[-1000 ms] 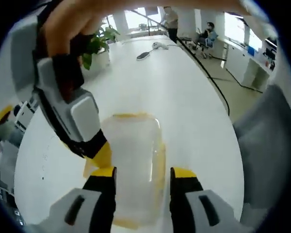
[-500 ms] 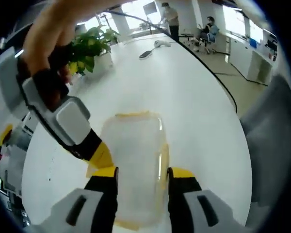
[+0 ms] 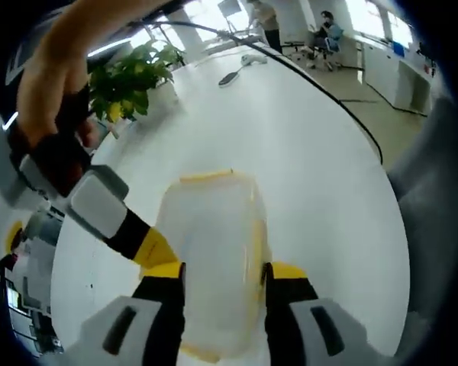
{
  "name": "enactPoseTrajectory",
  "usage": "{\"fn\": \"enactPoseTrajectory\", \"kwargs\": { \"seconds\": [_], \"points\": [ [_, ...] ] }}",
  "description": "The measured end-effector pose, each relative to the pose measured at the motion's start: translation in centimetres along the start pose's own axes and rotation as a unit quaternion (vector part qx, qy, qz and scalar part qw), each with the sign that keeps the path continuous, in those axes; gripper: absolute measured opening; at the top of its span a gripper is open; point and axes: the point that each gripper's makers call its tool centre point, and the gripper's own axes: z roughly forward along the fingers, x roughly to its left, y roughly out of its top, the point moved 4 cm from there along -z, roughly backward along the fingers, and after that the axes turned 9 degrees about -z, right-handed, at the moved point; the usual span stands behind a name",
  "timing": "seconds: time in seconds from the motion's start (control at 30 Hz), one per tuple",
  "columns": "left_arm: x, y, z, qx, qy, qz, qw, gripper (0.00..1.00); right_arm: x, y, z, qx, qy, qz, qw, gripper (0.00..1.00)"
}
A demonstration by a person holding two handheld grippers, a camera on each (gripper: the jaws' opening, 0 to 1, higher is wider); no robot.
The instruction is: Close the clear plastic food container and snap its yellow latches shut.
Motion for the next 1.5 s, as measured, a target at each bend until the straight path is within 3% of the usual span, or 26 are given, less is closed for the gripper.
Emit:
{"fn": "enactPoseTrajectory", "kwargs": {
  "seconds": [0.47,0.5,0.53,1.5],
  "points": [
    [-0.2,0.0,0.1,-0.007,0.013,0.010,0.9998,0.33,0.2,-0.1,0.1,0.002,0.003,0.002,1.0000,0.27],
    [0.7,0.0,0.0,0.001,0.053,0.040,0.9978,0.32,0.3,-0.1,0.2,0.003,0.005,0.003,1.0000,0.27],
    [-0.7,0.1,0.7,-0.007,0.026,0.035,0.9990,0.32,0.2,-0.1,0.1,0.003,0.002,0.000,1.0000,0.27],
    [-0.5,0.0,0.2,-0.005,0.031,0.045,0.9985,0.31,-1.3,-0.1,0.3,0.009,0.054,-0.016,0.9984,0.21]
  ]
}}
